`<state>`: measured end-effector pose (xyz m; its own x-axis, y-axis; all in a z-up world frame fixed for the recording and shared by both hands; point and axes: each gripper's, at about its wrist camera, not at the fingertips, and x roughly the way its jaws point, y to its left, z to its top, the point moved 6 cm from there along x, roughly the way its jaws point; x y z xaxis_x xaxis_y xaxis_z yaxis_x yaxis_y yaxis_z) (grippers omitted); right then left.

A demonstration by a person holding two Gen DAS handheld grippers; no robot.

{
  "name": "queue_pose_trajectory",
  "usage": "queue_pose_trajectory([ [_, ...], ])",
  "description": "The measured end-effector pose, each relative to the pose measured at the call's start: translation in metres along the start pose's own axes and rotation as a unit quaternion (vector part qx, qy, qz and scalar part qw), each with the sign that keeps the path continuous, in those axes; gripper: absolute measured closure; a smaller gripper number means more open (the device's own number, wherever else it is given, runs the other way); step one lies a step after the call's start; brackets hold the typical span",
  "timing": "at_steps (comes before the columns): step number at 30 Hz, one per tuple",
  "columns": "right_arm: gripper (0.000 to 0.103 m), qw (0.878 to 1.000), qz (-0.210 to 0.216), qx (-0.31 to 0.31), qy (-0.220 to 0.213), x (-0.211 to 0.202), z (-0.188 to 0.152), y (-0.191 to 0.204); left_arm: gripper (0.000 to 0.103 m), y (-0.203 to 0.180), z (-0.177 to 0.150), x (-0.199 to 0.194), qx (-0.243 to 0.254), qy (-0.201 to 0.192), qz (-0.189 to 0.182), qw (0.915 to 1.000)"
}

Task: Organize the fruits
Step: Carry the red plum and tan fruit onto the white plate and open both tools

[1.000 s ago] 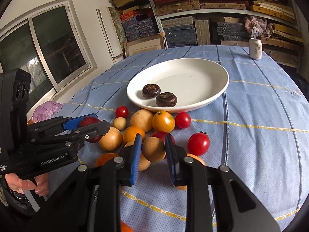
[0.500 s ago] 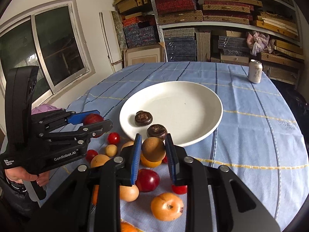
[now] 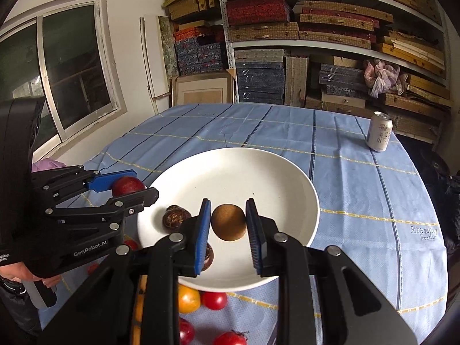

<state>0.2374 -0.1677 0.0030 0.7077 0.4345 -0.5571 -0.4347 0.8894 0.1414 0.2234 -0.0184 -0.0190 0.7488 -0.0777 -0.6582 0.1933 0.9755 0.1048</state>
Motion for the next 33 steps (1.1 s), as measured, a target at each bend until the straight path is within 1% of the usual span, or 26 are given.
queue_pose_trajectory([
  [3,0.079,1.000,0.010,0.009,0.009,0.014,0.002,-0.005,0.063,0.004,0.003,0.014,-0.007,0.011,0.001,0.9999],
  [7,0.079,1.000,0.004,-0.003,0.023,0.028,-0.003,-0.002,0.063,0.009,0.000,0.025,-0.011,0.023,0.004,0.9997],
  [10,0.079,0.999,0.004,0.002,0.032,0.036,-0.007,-0.004,0.063,0.009,-0.004,0.030,-0.011,0.031,0.001,0.9995],
  [16,0.079,0.999,0.003,0.005,0.039,0.043,-0.009,-0.007,0.062,0.010,-0.005,0.033,-0.014,0.028,0.000,0.9995],
  [17,0.072,0.999,-0.002,0.002,0.042,0.043,-0.010,-0.008,0.061,0.011,-0.004,0.033,-0.019,0.026,0.002,0.9995],
  [18,0.058,0.999,-0.014,-0.001,0.037,0.043,-0.010,-0.008,0.038,0.012,-0.003,0.033,-0.020,0.025,0.004,0.9995],
  [19,0.022,0.999,-0.029,-0.001,0.024,0.039,-0.009,-0.010,0.019,0.015,-0.003,0.033,-0.021,0.025,0.022,0.9992],
  [20,0.004,0.999,-0.035,0.007,0.004,0.034,-0.006,-0.013,0.011,0.019,-0.003,0.032,-0.021,0.022,0.047,0.9984],
  [21,0.004,0.999,-0.033,0.018,-0.012,0.029,-0.003,-0.016,0.005,0.023,-0.001,0.029,-0.020,0.012,0.060,0.9979],
  [23,0.004,0.999,-0.017,0.036,-0.009,0.025,0.001,-0.021,0.005,0.028,0.001,0.023,-0.025,-0.002,0.055,0.9982],
  [26,0.004,0.999,-0.023,0.044,-0.021,0.018,0.007,-0.029,0.005,0.033,0.004,0.020,-0.042,-0.003,0.044,0.9982],
  [29,0.004,0.998,-0.034,0.045,-0.025,0.009,0.008,-0.031,0.005,0.033,0.002,0.017,-0.041,0.001,0.047,0.9981],
  [31,0.004,0.998,-0.033,0.058,-0.022,-0.003,0.003,-0.032,0.005,0.033,-0.004,0.010,-0.046,0.003,0.042,0.9980],
  [33,0.004,0.998,-0.027,0.062,-0.015,-0.021,-0.010,-0.027,0.005,0.029,-0.015,-0.006,-0.048,0.003,0.026,0.9985],
])
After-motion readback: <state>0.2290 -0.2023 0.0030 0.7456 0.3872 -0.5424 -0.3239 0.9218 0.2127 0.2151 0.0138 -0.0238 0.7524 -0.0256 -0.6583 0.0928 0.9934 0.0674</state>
